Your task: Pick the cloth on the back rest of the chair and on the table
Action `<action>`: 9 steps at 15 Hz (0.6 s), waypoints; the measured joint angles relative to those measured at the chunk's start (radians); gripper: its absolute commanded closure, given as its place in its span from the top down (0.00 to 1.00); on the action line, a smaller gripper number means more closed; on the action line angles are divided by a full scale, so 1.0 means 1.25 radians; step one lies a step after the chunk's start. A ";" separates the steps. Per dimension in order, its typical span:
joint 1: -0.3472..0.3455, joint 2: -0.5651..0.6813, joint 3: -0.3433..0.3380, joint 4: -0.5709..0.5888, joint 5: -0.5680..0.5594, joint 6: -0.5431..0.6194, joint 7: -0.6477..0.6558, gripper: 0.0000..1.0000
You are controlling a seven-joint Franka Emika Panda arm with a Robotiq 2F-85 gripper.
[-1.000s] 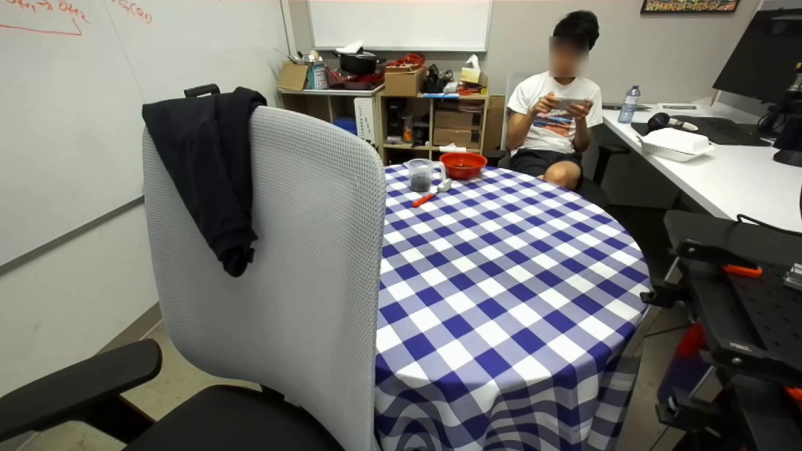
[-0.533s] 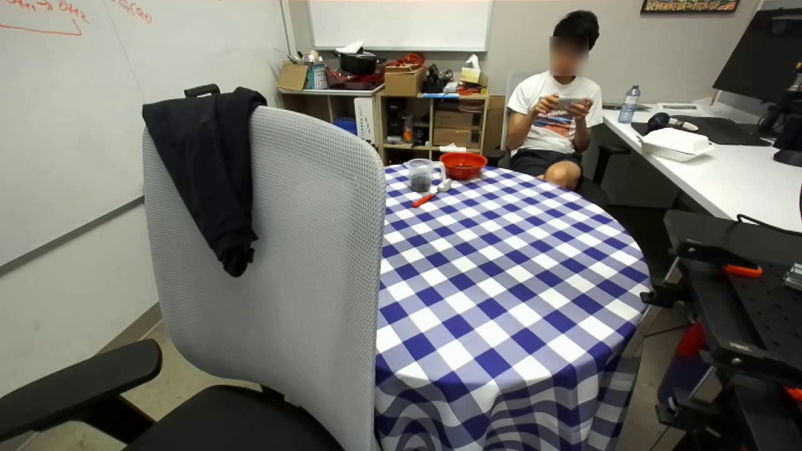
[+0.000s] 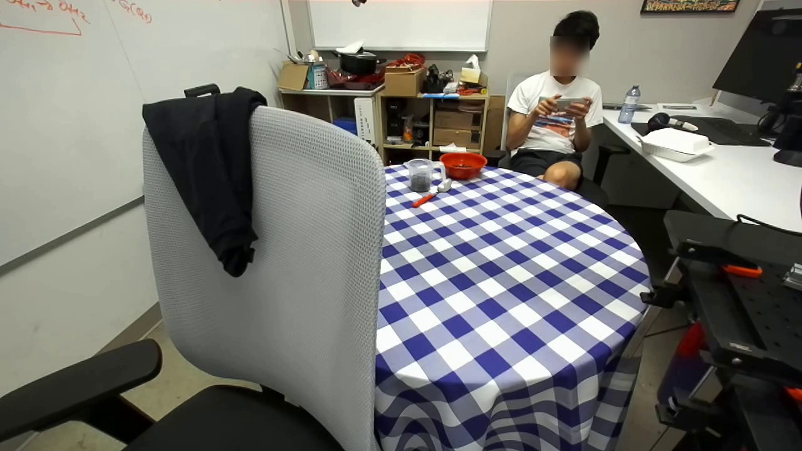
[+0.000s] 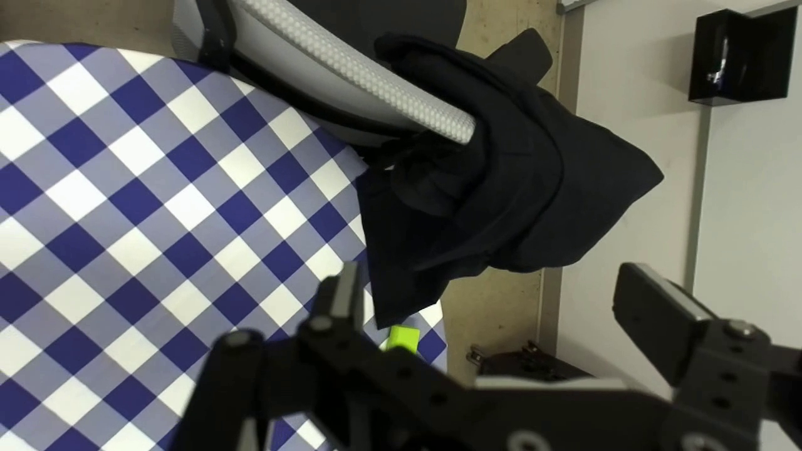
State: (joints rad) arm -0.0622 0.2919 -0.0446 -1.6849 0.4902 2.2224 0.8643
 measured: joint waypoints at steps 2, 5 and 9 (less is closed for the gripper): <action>0.002 0.004 0.002 -0.009 0.000 0.023 0.005 1.00; 0.015 0.012 0.011 -0.012 0.000 0.067 0.005 1.00; 0.044 0.038 0.031 -0.010 -0.001 0.091 0.005 1.00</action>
State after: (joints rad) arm -0.0068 0.3393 -0.0059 -1.6970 0.4884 2.3356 0.8707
